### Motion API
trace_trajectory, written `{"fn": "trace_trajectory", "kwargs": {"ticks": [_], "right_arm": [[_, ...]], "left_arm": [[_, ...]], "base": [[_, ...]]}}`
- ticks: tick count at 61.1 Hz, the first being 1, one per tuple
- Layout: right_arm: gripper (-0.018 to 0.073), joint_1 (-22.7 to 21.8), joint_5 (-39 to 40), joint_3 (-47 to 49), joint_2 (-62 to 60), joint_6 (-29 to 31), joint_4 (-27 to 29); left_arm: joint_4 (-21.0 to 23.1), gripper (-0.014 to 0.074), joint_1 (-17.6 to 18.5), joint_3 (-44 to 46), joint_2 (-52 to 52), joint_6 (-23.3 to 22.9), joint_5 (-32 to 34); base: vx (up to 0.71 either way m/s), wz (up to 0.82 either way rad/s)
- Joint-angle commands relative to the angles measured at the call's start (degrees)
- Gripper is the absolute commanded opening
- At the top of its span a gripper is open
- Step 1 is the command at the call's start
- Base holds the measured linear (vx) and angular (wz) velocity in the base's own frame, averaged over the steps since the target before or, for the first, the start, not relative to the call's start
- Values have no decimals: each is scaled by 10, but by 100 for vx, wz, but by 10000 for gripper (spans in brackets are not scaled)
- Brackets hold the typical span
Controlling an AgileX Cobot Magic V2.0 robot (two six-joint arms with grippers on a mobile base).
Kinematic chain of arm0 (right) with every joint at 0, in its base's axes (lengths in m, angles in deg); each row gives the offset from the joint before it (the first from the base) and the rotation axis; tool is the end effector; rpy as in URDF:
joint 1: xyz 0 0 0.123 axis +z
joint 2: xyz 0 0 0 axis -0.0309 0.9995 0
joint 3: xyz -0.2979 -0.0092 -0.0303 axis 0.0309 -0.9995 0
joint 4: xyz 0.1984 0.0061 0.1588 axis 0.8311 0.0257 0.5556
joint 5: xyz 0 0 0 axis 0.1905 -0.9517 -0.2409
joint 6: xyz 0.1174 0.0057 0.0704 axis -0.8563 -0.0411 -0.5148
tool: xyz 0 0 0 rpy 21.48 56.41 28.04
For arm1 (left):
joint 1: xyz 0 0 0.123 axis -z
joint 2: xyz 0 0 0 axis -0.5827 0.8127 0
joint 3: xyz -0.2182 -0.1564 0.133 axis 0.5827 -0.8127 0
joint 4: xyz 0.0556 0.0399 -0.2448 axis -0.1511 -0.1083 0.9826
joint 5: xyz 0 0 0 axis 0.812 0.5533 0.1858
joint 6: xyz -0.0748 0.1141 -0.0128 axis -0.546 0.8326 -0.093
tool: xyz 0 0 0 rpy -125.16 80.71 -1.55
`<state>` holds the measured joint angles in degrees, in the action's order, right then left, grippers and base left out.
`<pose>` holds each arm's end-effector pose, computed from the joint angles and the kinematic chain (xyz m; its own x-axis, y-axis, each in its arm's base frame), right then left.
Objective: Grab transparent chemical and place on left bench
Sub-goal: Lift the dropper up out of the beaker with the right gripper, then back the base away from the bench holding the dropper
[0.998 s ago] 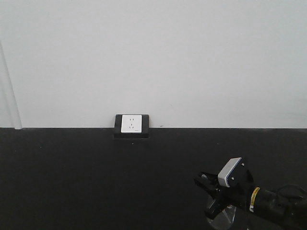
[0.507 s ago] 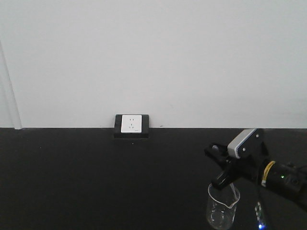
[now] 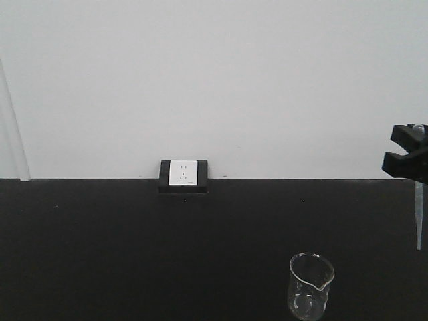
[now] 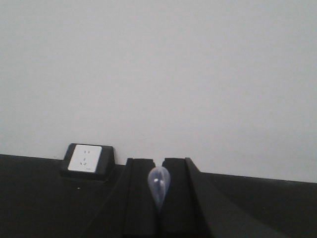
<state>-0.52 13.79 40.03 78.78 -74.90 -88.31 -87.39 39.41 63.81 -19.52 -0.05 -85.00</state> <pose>0.3006 0.0310 0.4055 -0.0300 0.0183 -0.9994 -0.2003 0.9794 0.0239 0.0902 -0.0059 0.2062 0.0606 0.0279 -0.9978 0.0642 0.9974 0.0318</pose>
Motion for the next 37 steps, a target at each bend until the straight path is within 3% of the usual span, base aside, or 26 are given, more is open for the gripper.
{"fn": "trace_trajectory", "kwargs": {"ticks": [1, 10, 18, 37], "right_arm": [[-3, -2, 13, -29, -70, -118, -96], [-3, -2, -15, -112, -159, -231, -233], [-3, -2, -19, -175, -224, -305, -308], [-3, -2, -23, -232, -278, -309, -310]], "left_arm": [[0, -4, 1, -9, -11, -4, 45], [0, -4, 1, -9, -11, -4, 45], [0, -4, 1, -9, -11, -4, 45], [0, -4, 1, -9, -11, -4, 45]], "base": [[0, 0], [0, 0], [0, 0], [0, 0]]}}
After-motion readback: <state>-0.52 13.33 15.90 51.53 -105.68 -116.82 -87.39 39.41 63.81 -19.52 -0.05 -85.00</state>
